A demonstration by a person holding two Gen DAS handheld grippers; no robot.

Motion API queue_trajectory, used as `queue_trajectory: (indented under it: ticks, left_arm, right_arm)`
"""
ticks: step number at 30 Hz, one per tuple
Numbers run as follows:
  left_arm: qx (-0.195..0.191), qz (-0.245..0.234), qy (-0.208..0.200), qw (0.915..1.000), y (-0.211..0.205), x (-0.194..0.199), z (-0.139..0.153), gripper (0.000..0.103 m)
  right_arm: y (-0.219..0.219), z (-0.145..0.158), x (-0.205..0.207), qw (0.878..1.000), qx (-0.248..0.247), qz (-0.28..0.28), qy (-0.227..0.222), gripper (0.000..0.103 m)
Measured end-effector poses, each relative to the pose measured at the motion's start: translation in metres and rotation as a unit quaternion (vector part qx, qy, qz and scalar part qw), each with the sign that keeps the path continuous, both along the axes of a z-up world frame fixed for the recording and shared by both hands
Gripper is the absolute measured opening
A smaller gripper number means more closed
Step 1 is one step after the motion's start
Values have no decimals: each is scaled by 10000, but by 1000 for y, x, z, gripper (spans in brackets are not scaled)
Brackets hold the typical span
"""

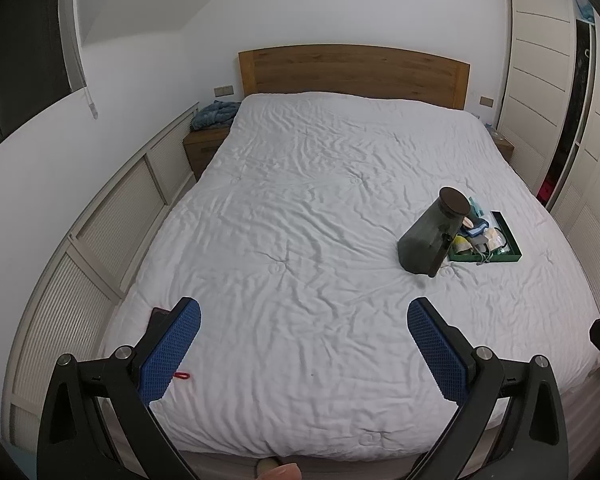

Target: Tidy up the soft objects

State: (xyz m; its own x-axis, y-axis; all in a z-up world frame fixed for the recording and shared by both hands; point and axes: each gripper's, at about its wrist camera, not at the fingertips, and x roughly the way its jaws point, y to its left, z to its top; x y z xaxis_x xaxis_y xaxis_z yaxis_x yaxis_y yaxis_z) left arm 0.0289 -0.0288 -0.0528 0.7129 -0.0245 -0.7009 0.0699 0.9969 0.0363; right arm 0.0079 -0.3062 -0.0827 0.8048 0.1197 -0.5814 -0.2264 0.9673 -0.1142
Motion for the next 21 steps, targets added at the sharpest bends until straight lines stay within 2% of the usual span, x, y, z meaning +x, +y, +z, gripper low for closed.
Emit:
queue_trajectory:
  ticks: [13, 18, 21]
  left_arm:
    - [-21, 18, 9, 10000, 1, -2, 1, 102]
    - [-60, -3, 5, 10000, -2, -4, 5, 102]
    - [-78, -53, 2, 10000, -7, -5, 7, 102]
  right_arm:
    - [5, 1, -3, 10000, -52, 69, 6, 103]
    - [14, 6, -10, 9993, -307, 170, -113, 103]
    - [23, 6, -16, 9972, -685, 259, -152, 103]
